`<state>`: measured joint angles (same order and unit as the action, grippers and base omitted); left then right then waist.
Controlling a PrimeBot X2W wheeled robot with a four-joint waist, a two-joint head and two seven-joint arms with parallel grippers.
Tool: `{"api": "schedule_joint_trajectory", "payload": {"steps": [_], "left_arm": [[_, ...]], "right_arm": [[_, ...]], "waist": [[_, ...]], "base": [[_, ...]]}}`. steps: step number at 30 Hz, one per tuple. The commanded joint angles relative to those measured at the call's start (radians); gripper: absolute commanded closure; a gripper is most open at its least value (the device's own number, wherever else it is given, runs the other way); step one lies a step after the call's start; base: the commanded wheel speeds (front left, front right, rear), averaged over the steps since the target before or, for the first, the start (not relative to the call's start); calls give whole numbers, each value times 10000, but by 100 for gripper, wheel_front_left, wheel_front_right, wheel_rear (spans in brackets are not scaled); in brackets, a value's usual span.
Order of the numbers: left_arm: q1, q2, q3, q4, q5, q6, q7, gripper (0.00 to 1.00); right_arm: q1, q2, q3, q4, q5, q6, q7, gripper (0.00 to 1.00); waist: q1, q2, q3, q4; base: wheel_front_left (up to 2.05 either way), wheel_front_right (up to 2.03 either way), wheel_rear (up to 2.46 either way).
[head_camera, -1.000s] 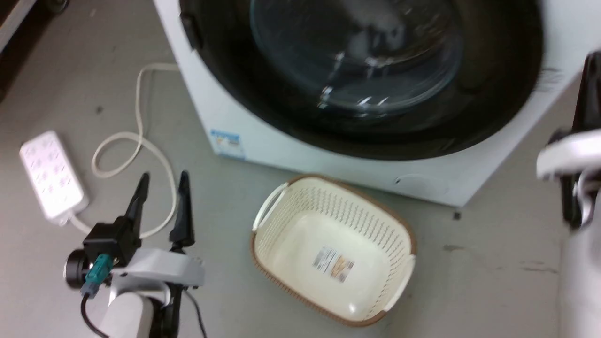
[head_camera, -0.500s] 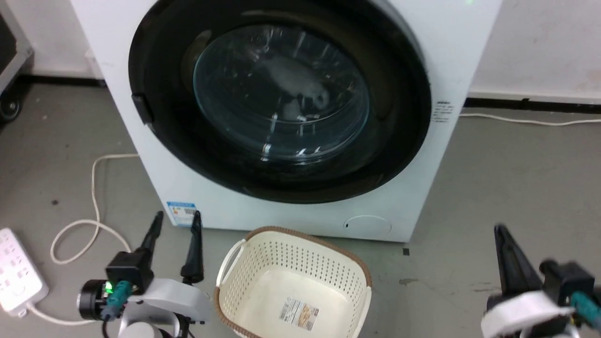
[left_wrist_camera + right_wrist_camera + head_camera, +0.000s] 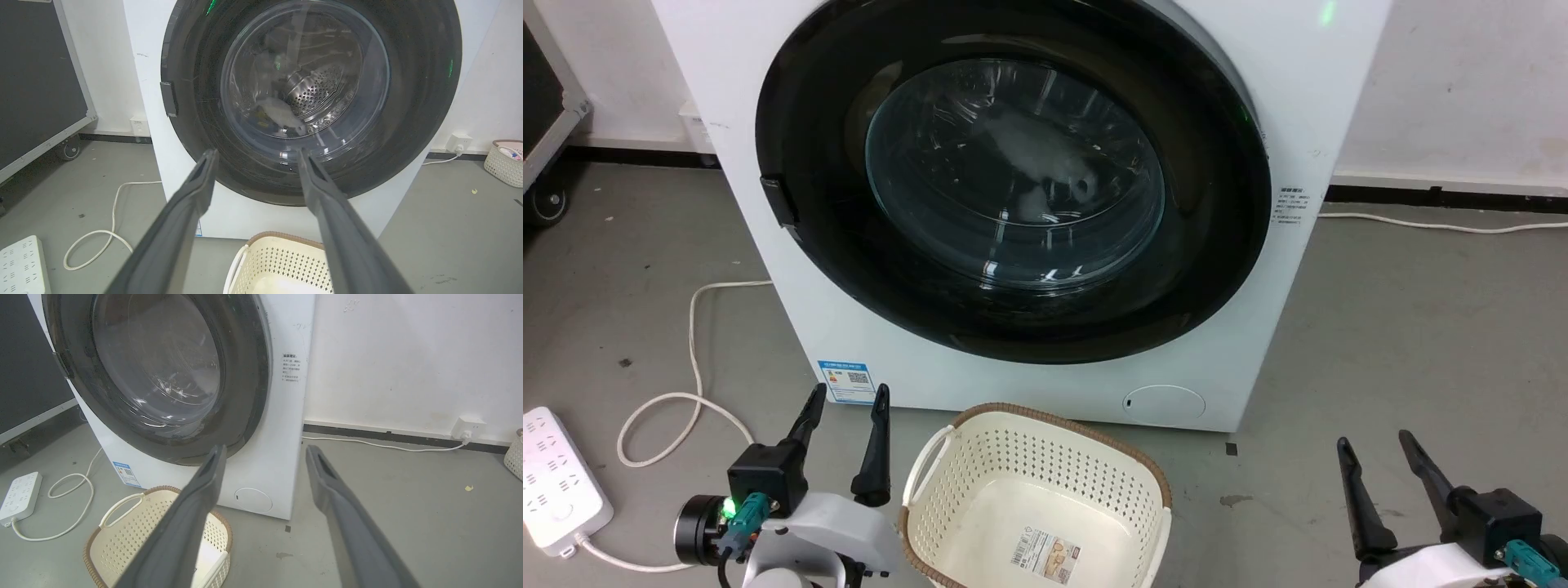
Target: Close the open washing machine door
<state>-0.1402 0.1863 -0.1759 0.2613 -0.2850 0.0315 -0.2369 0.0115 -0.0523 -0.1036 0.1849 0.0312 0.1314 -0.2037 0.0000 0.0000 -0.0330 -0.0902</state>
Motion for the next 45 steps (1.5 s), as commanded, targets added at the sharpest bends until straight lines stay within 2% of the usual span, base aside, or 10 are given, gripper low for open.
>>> {"api": "schedule_joint_trajectory", "payload": {"steps": [1,20,21,45], "left_arm": [[115,13,22,39,-46,20,19,0],[13,11,22,163,-414,104,128,0],[2,-15,10,150,-357,82,166,100],[217,-229,270,-276,144,19,505,100]], "right_arm": [[128,20,61,-61,120,-7,37,0],[-89,20,226,38,526,-7,-107,0],[-2,0,208,23,484,0,-51,100],[-19,1,327,-266,359,-1,274,100]], "waist": [[0,0,-1,14],[0,0,14,16],[0,0,15,16],[0,0,64,153]], "base": [[0,0,0],[0,0,0],[0,0,0],[0,0,0]]}}
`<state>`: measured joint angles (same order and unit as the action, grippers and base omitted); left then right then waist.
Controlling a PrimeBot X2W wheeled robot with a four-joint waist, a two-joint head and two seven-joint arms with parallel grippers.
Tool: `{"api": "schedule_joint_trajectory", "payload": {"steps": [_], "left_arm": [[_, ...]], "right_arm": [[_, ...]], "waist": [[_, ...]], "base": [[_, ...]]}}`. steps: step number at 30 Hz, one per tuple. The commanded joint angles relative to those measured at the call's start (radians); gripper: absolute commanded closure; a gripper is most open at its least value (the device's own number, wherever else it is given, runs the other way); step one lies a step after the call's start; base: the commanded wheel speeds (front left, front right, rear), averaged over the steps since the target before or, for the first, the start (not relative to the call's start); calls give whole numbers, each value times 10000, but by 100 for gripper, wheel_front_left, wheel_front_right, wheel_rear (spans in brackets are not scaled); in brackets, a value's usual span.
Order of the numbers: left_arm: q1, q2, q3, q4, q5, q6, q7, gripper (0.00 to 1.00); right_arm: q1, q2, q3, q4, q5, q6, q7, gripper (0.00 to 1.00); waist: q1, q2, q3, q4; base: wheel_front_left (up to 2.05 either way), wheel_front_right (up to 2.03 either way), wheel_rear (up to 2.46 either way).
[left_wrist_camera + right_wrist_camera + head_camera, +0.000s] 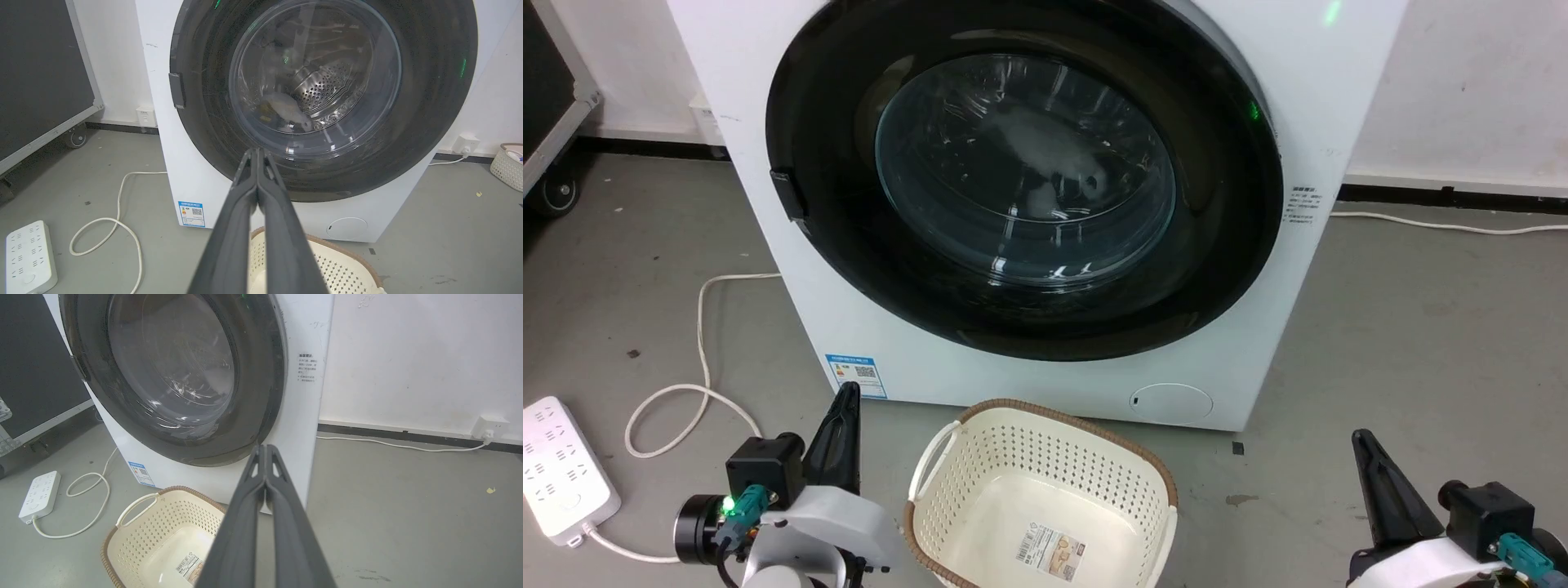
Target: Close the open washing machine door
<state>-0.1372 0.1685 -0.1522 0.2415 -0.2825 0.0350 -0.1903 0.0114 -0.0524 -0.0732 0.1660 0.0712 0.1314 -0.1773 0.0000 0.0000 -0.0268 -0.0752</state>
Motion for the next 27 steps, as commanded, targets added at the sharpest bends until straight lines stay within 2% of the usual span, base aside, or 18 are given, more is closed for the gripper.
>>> {"api": "schedule_joint_trajectory", "payload": {"steps": [1,27], "left_arm": [[209,-73,61,-122,170,-21,75,100],[489,-340,412,-674,809,-101,515,100]], "right_arm": [[-19,4,36,-106,-55,-1,43,100],[-42,8,203,-480,-213,-3,460,100]], "waist": [[0,0,7,17],[0,0,70,194]], "base": [[0,0,0],[0,0,0]]}}
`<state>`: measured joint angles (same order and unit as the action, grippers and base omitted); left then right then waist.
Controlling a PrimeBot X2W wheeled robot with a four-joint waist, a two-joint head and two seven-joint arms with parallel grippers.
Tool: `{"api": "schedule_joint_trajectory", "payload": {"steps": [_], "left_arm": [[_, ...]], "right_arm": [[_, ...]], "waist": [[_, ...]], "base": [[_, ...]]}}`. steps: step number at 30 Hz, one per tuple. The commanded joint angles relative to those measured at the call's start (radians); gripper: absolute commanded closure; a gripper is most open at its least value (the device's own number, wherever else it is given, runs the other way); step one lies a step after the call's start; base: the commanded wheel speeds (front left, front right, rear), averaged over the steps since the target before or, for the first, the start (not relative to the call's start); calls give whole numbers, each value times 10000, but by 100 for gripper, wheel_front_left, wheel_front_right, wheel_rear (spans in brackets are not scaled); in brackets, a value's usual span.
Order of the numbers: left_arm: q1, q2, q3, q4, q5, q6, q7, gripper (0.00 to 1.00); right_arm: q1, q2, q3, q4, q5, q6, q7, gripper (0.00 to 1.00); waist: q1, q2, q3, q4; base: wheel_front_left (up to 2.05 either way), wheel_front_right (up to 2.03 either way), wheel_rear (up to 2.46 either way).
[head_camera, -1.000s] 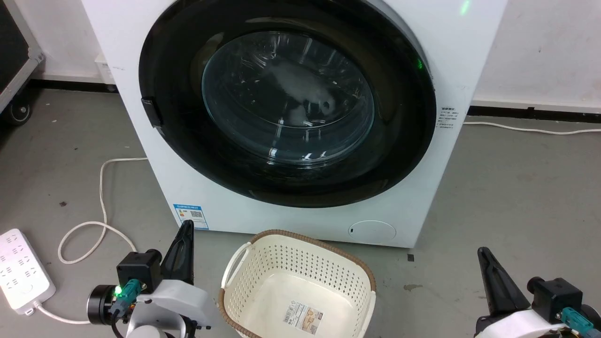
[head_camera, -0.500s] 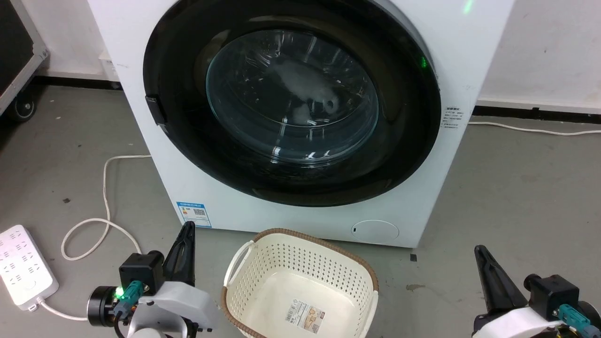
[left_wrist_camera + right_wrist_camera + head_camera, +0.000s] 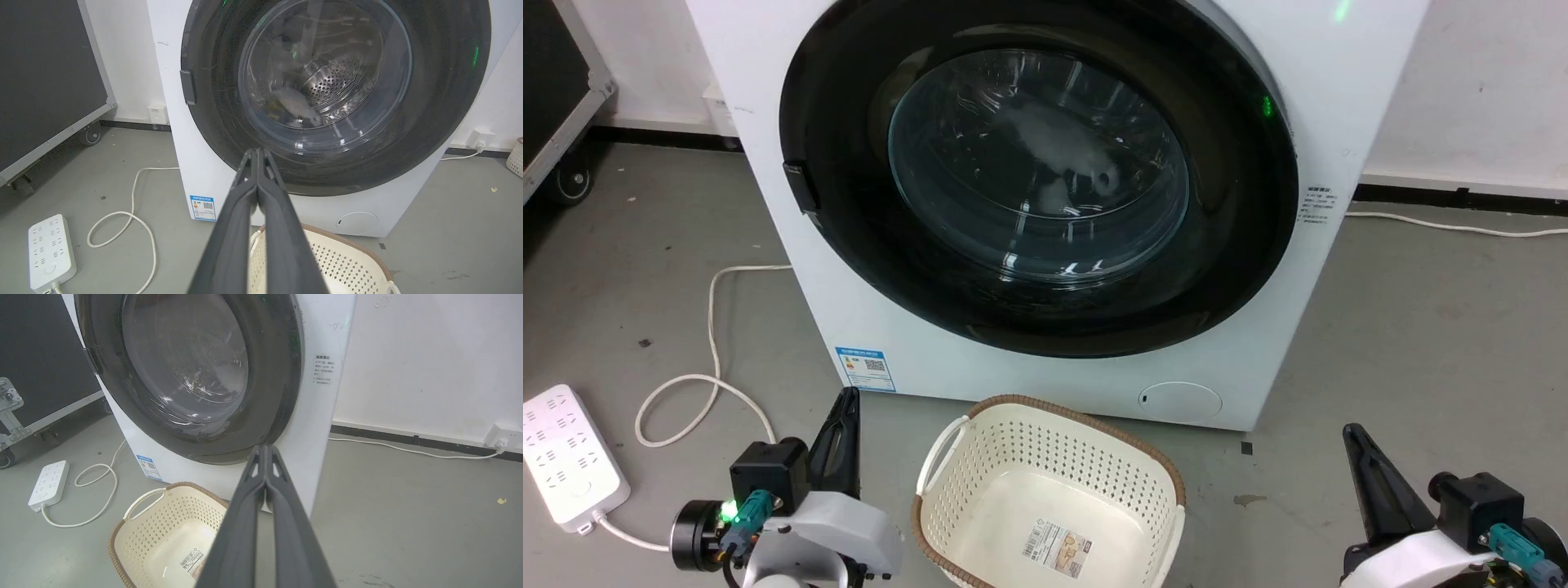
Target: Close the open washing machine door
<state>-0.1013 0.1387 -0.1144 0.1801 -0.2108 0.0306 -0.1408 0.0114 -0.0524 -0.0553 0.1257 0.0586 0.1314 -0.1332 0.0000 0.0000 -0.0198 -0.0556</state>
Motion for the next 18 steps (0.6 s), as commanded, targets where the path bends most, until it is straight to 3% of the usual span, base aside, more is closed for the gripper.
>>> {"api": "schedule_joint_trajectory", "payload": {"steps": [1,18], "left_arm": [[141,-53,49,-83,118,-60,38,100],[332,-235,288,-459,553,-114,338,100]], "right_arm": [[-43,8,32,-93,-93,-3,35,100],[-58,11,146,-347,-201,-4,319,100]], "waist": [[0,0,2,5],[0,0,45,126]], "base": [[0,0,0],[0,0,0]]}}
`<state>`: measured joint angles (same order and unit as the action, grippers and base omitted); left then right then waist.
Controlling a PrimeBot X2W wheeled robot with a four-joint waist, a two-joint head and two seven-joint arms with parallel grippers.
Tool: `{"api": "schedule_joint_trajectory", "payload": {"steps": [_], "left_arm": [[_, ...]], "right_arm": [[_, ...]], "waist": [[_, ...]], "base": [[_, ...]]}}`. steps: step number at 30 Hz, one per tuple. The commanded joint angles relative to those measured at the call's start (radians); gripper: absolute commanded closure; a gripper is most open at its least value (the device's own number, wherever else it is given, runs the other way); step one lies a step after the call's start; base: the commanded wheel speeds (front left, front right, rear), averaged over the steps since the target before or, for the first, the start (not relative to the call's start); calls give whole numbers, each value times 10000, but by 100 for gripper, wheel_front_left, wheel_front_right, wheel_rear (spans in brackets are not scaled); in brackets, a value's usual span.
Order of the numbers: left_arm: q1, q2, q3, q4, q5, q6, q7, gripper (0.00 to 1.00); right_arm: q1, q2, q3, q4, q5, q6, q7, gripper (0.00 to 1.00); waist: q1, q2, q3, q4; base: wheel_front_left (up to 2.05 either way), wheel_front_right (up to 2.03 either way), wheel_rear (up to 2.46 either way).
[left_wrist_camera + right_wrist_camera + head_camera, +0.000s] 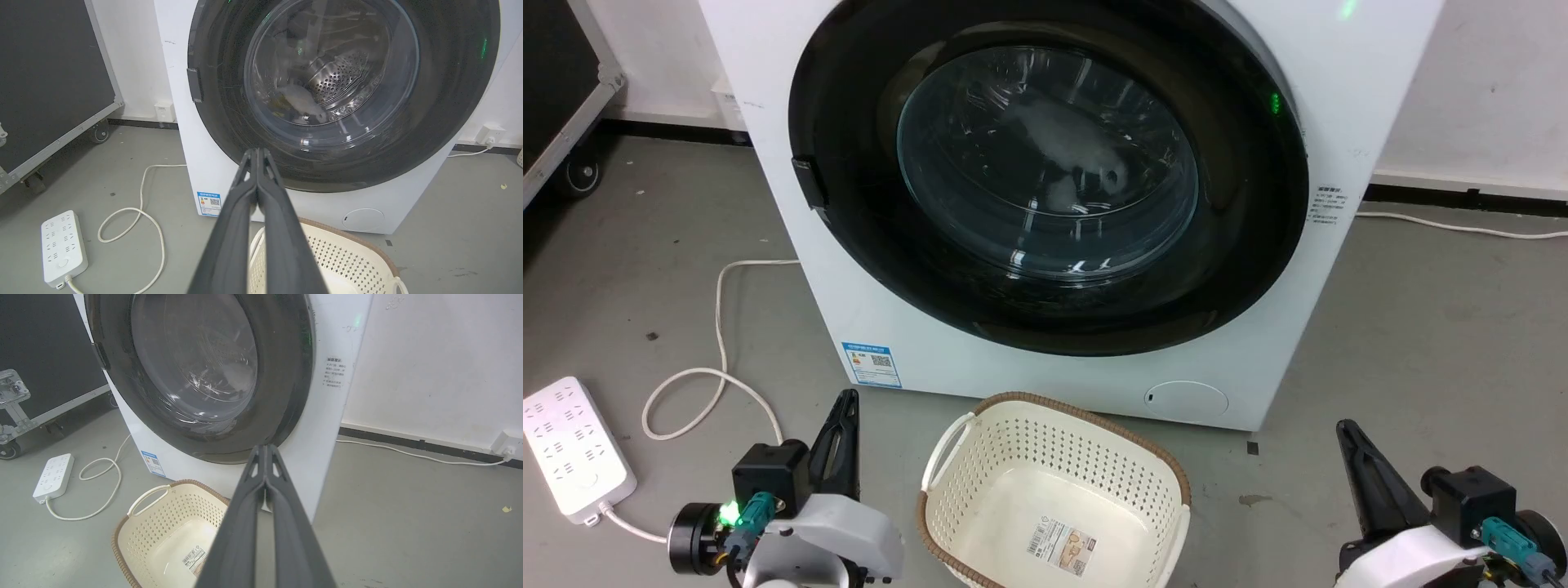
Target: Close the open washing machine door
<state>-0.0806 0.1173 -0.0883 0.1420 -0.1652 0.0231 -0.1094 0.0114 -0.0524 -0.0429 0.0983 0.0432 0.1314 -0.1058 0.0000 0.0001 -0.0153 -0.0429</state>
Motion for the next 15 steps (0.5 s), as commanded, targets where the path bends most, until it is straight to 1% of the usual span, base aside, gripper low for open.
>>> {"api": "schedule_joint_trajectory", "payload": {"steps": [1,15], "left_arm": [[136,-31,41,-99,122,-42,40,100],[293,-181,238,-408,480,-86,287,100]], "right_arm": [[-59,12,28,-88,-53,-4,61,100],[-72,14,122,-297,-142,-5,294,100]], "waist": [[0,-1,2,6],[0,-1,38,105]], "base": [[0,0,0],[0,0,0]]}}
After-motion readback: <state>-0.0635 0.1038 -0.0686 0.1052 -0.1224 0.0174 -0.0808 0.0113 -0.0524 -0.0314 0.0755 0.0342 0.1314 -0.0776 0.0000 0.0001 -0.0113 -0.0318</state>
